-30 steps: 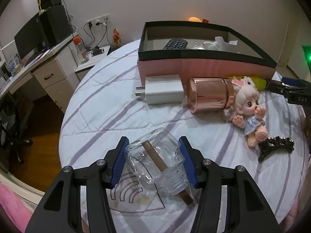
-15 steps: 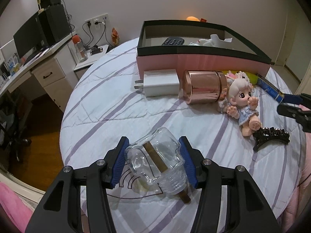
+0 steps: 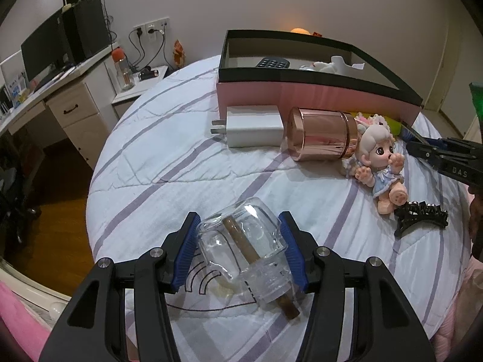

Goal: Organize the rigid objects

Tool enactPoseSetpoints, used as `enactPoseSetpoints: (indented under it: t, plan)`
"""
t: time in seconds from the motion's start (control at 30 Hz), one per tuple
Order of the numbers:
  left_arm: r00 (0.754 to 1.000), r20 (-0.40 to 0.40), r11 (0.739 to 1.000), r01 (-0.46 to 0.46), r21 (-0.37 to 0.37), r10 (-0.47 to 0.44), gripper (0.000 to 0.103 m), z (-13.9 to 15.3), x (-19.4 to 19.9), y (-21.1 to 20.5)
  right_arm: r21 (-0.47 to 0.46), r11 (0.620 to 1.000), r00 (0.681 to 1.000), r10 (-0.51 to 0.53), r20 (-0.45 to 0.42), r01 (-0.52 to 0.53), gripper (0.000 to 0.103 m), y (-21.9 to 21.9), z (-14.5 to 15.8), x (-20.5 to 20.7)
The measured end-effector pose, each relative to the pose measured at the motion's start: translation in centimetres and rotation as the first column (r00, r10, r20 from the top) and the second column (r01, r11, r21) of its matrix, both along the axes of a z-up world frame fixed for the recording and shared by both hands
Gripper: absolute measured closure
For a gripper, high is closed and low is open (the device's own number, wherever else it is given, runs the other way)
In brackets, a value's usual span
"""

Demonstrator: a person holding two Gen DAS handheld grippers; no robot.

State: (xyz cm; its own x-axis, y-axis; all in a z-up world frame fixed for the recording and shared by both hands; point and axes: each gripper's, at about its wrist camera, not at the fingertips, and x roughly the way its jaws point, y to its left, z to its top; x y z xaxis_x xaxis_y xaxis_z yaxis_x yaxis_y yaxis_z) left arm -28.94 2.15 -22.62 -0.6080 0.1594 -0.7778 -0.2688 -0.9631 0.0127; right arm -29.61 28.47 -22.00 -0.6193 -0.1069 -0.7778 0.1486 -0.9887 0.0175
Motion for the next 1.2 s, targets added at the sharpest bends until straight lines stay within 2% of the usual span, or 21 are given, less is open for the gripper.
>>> enactPoseSetpoints:
  t: [0.1,0.2,0.27,0.47,0.6,0.73,0.8,0.83,0.9,0.93,1.0,1.03,1.2]
  plan:
    - [1.000,-0.013,1.000,-0.002,0.014,0.002,0.049,-0.1,0.0,-0.1,0.001,1.000,1.000,0.003,-0.008,-0.003,0.076,-0.1,-0.1,-0.2]
    - [1.000,-0.017,0.999,0.002,0.036,-0.001,0.050,-0.1,0.1,-0.4,-0.002,1.000,0.999,-0.004,-0.039,0.004,0.083,0.1,-0.1,0.4]
    - [1.000,-0.028,0.999,-0.013,0.049,0.014,0.050,0.2,0.4,-0.8,-0.037,0.999,0.998,-0.016,-0.059,0.014,0.087,0.5,0.2,1.0]
    - [0.998,-0.066,0.995,-0.001,0.098,0.008,0.050,2.0,1.4,-1.4,-0.143,0.990,0.994,-0.031,-0.103,0.016,0.087,0.7,1.2,3.1]
    - [0.996,-0.094,0.993,0.015,0.113,-0.005,0.050,3.4,2.4,-1.4,-0.168,0.986,0.992,-0.023,-0.122,0.002,0.087,0.0,1.9,4.2]
    - [0.990,-0.141,0.994,0.034,0.107,-0.019,0.050,5.3,3.4,-1.0,-0.181,0.983,0.981,-0.020,-0.194,-0.016,0.087,-1.0,3.8,5.9]
    - [0.980,-0.198,0.996,0.012,0.085,0.005,0.050,6.7,4.3,-0.8,-0.190,0.981,0.979,-0.015,-0.201,-0.024,0.087,-1.4,4.6,6.2]
    - [0.973,-0.231,0.997,0.003,0.079,0.015,0.050,7.5,4.8,-0.7,-0.198,0.980,0.971,-0.018,-0.240,-0.031,0.087,-1.8,5.4,6.9]
    - [0.959,-0.283,0.995,0.006,0.099,0.022,0.050,9.1,5.8,-0.7,-0.201,0.979,0.964,-0.013,-0.267,-0.043,0.087,-2.3,6.6,7.5]
    - [0.954,-0.299,0.995,0.004,0.104,0.027,0.050,9.7,6.1,-0.8,-0.200,0.979,0.953,-0.015,-0.302,-0.048,0.087,-2.5,7.2,8.0]
    - [0.944,-0.331,0.994,0.017,0.109,0.020,0.050,10.9,6.8,-0.6,-0.200,0.978,0.950,-0.006,-0.312,-0.060,0.087,-3.1,8.3,8.4]
    - [0.939,-0.342,0.993,0.024,0.112,0.016,0.050,11.5,7.0,-0.4,-0.201,0.977,0.937,-0.008,-0.349,-0.066,0.087,-3.3,9.0,8.9]
    - [0.926,-0.378,0.993,0.047,0.105,-0.004,0.050,13.0,7.7,0.4,-0.206,0.974,0.929,0.010,-0.369,-0.092,0.087,-4.1,10.4,9.4]
